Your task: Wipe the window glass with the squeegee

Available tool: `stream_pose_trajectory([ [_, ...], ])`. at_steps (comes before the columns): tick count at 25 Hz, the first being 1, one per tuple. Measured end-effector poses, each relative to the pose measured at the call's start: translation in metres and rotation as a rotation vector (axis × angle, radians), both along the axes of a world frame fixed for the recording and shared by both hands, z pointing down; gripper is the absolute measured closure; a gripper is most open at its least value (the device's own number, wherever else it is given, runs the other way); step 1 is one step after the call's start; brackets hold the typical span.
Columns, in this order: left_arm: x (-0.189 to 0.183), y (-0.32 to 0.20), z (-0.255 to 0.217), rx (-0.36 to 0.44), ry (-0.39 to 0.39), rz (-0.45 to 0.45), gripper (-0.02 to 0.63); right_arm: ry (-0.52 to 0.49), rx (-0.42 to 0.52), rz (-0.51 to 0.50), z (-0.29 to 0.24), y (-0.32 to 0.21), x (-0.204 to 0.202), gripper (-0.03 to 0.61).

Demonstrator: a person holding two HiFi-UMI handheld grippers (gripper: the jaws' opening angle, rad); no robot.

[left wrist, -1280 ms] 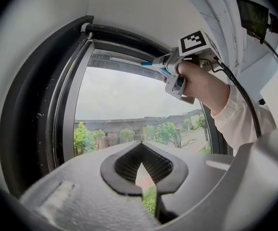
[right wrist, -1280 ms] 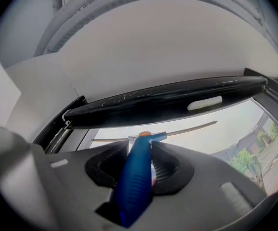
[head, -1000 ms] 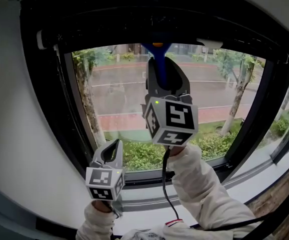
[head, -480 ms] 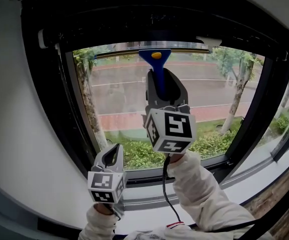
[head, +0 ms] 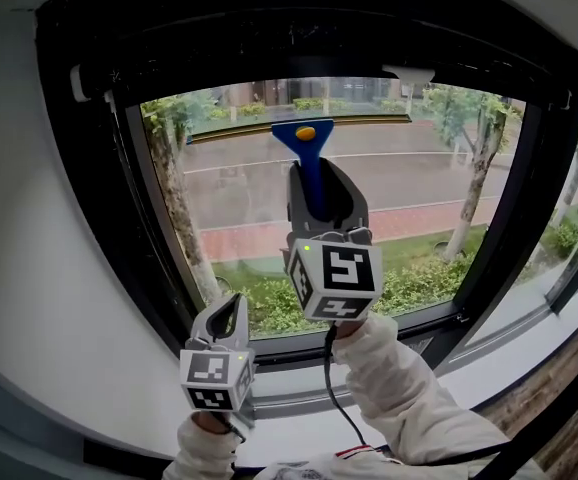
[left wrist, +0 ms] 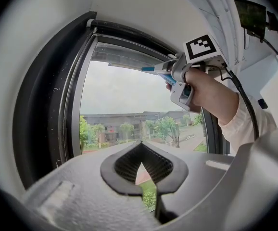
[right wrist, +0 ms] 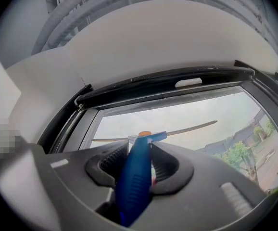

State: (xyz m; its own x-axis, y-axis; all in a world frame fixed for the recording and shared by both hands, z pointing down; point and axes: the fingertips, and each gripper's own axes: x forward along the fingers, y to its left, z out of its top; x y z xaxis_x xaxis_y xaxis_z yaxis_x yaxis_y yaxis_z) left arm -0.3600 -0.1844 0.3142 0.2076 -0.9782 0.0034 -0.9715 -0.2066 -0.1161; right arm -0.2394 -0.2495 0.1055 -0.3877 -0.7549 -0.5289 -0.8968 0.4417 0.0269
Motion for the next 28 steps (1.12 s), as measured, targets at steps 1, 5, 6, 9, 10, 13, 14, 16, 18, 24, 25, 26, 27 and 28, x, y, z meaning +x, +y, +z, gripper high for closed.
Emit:
stream_pose_trajectory([
  [1, 0.000, 0.000, 0.002, -0.004, 0.001, -0.001, 0.614, 0.001, -0.004, 0.000, 0.003, 0.000, 0.000, 0.433],
  [5, 0.001, 0.001, 0.008, -0.019, 0.001, -0.001, 0.614, 0.000, -0.015, 0.003, 0.015, 0.001, 0.001, 0.433],
  [6, 0.001, 0.001, 0.010, -0.022, 0.001, 0.000, 0.614, -0.003, -0.018, 0.004, 0.018, 0.001, 0.001, 0.433],
  [9, 0.002, 0.002, 0.015, -0.031, 0.002, 0.001, 0.614, -0.007, -0.028, 0.002, 0.026, 0.001, 0.002, 0.433],
  [10, 0.002, 0.003, 0.017, -0.035, 0.003, 0.000, 0.614, -0.007, -0.032, 0.002, 0.029, 0.001, 0.002, 0.433],
  [13, 0.000, 0.005, 0.022, -0.046, 0.008, -0.004, 0.614, -0.004, -0.041, 0.001, 0.036, 0.002, 0.003, 0.433],
  [14, 0.001, 0.005, 0.023, -0.047, 0.008, -0.004, 0.614, -0.002, -0.044, 0.000, 0.038, 0.002, 0.003, 0.433],
  [16, 0.001, 0.006, 0.025, -0.047, 0.003, -0.003, 0.614, 0.000, -0.051, 0.000, 0.044, 0.002, 0.003, 0.433],
  [18, 0.002, 0.007, 0.027, -0.049, -0.003, -0.002, 0.614, 0.002, -0.058, 0.001, 0.049, 0.002, 0.004, 0.433],
  [24, 0.006, 0.010, 0.035, -0.063, -0.006, 0.003, 0.614, 0.015, -0.086, 0.002, 0.067, 0.003, 0.005, 0.433],
  [25, 0.007, 0.010, 0.035, -0.063, -0.006, 0.004, 0.614, 0.018, -0.090, 0.003, 0.070, 0.004, 0.006, 0.433],
  [26, 0.008, 0.010, 0.035, -0.063, -0.006, 0.005, 0.614, 0.020, -0.094, 0.003, 0.073, 0.004, 0.006, 0.433],
  [27, 0.009, 0.010, 0.036, -0.063, -0.006, 0.006, 0.614, 0.023, -0.097, 0.004, 0.075, 0.004, 0.006, 0.433],
  [28, 0.009, 0.011, 0.036, -0.064, -0.005, 0.007, 0.614, 0.025, -0.100, 0.004, 0.077, 0.004, 0.006, 0.433],
])
